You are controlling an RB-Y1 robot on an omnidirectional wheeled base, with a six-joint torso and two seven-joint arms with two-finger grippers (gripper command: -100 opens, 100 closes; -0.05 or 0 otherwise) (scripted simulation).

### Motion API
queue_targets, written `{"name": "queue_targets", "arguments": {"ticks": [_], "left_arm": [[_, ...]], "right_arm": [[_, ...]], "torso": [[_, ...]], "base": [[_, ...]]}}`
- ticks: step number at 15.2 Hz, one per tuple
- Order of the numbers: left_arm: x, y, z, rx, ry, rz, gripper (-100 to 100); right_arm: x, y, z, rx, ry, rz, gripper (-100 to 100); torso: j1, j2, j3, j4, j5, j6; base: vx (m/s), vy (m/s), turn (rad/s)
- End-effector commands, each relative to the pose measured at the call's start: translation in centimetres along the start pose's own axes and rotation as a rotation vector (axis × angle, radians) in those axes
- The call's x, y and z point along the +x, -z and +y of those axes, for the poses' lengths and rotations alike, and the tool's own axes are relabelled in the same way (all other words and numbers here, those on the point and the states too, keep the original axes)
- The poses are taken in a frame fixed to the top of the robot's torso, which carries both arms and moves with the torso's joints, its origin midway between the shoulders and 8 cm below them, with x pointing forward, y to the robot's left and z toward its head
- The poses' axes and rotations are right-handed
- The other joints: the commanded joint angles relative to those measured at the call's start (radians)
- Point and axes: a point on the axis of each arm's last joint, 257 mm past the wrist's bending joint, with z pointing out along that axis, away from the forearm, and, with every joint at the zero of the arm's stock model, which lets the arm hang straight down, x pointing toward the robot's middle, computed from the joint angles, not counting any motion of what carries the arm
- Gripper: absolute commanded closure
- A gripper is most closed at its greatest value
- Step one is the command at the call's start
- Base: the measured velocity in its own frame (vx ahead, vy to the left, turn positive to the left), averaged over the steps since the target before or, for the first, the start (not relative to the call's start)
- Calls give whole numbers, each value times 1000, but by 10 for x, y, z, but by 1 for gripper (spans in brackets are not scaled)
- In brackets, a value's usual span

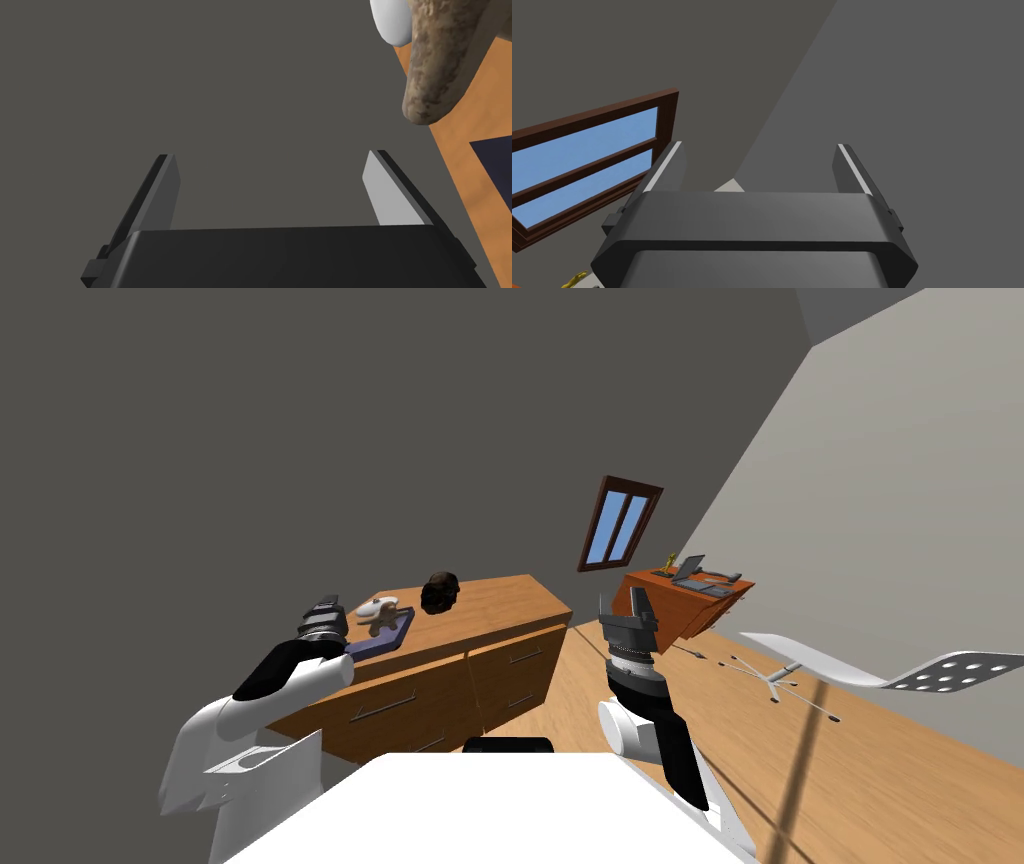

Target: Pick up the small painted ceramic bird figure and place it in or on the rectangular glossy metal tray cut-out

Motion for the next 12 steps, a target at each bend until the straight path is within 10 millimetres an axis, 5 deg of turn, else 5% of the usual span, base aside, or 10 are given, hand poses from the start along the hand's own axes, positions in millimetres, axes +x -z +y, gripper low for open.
{"name": "queue_targets", "arguments": {"ticks": [1, 12], "left_arm": [[-4, 4, -5, -6, 0, -5, -100], [-12, 11, -14, -14, 1, -14, -100]], "right_arm": [[0, 0, 0, 0, 0, 0, 0], [0, 0, 0, 0, 0, 0, 0]], "torso": [[0, 0, 0, 0, 0, 0], [-2, 1, 1, 0, 0, 0]], "base": [[11, 27, -35], [2, 12, -21]]}}
